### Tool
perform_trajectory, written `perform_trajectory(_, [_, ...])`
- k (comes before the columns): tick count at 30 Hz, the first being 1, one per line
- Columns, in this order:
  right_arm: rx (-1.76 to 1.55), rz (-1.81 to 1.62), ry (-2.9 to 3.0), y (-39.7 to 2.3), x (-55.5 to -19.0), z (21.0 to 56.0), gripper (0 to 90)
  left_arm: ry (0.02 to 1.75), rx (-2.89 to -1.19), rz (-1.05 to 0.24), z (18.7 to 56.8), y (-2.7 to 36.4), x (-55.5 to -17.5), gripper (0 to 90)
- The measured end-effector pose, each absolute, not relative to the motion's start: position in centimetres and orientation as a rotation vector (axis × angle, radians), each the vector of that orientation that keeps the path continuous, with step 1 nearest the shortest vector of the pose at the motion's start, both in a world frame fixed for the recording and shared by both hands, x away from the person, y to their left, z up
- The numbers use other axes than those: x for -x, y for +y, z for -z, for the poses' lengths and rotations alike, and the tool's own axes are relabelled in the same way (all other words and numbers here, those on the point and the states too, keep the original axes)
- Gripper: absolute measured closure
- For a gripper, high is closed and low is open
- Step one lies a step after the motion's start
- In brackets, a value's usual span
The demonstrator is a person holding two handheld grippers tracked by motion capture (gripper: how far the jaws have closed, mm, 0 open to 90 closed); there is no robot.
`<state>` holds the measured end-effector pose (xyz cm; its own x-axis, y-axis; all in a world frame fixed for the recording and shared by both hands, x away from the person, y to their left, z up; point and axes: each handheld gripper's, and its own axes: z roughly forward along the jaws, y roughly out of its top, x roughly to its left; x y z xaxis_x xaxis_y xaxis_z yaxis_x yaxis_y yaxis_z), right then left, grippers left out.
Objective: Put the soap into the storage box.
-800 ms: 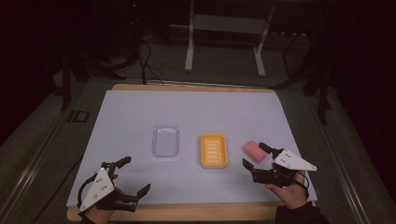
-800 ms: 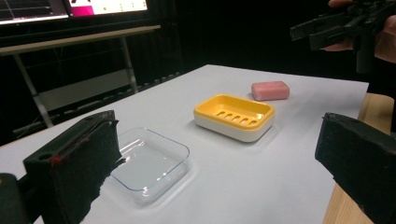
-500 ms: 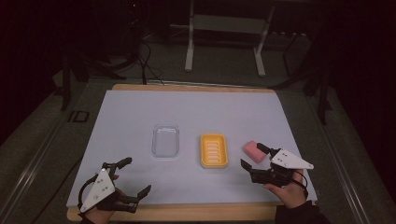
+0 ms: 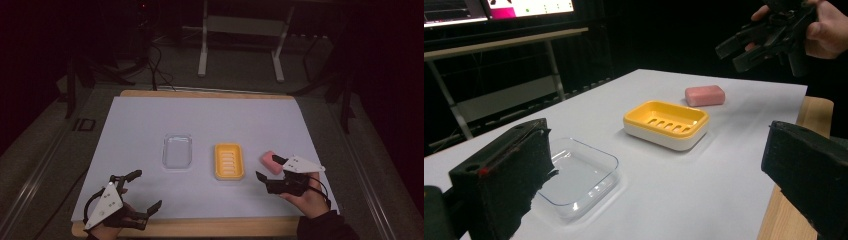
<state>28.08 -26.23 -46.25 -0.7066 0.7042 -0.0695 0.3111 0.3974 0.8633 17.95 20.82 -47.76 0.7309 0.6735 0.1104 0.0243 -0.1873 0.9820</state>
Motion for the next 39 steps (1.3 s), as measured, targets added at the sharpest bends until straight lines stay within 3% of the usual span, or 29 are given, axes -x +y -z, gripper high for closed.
perform_trajectory(17, [-1.003,-1.056,2.49,-26.5,-29.1,45.1,26.7,0.553,-1.682,-0.639,47.7,20.8,-17.9,0.6])
perform_trajectory(39, [-1.179,-0.677,2.737,-26.8,-29.9,44.7,26.7,0.54,-1.693,-0.641,47.8,20.6,-17.8,0.6])
